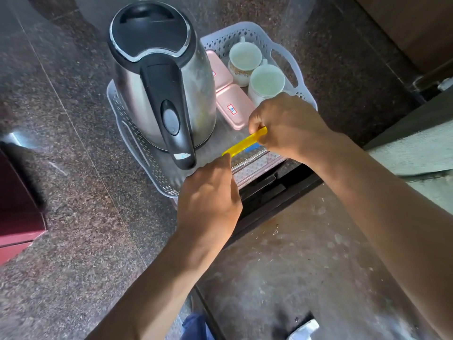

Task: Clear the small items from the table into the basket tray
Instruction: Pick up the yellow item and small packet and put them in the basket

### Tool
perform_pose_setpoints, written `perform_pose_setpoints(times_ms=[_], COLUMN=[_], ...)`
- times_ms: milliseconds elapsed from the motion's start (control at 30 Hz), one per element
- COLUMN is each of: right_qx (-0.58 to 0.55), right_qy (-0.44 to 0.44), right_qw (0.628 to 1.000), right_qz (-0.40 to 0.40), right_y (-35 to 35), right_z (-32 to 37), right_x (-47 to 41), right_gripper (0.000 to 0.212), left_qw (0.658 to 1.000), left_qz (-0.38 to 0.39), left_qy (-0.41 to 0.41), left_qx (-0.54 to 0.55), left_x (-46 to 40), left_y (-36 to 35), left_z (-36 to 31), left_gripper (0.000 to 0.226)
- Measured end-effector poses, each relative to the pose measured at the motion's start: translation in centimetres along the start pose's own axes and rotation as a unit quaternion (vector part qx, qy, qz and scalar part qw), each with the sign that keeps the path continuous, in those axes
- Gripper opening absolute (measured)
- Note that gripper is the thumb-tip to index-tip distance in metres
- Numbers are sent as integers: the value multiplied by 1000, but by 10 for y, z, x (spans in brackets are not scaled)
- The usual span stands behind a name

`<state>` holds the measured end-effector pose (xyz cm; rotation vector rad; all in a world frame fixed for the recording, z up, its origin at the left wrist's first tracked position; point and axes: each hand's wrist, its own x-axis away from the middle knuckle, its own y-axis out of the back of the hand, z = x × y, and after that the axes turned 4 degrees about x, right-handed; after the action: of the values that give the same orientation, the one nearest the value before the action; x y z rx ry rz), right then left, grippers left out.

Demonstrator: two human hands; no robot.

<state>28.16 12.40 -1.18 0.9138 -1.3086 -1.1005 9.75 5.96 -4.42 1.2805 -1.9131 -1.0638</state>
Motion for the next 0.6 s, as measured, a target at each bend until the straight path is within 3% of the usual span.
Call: perform_pose_setpoints(times_ms=[100, 367, 600], right_qx=[-13, 2, 25], right_qy=[-3, 6, 3], right_qw=[1000, 1000, 1000], right_qz=[6, 19, 16], right_y=[-8, -17, -20], right_z=[5, 15, 20], right_x=[-4, -14, -14], right_gripper=[30, 25, 36], left_qw=[1000, 999, 998], left_qz=[18, -20, -21], left_qy=[13, -20, -16], left_qx=[12, 19, 51], left_x=[0, 1, 2], left_y=[5, 4, 2], left_z=[6, 15, 13], left_gripper=[27, 37, 32])
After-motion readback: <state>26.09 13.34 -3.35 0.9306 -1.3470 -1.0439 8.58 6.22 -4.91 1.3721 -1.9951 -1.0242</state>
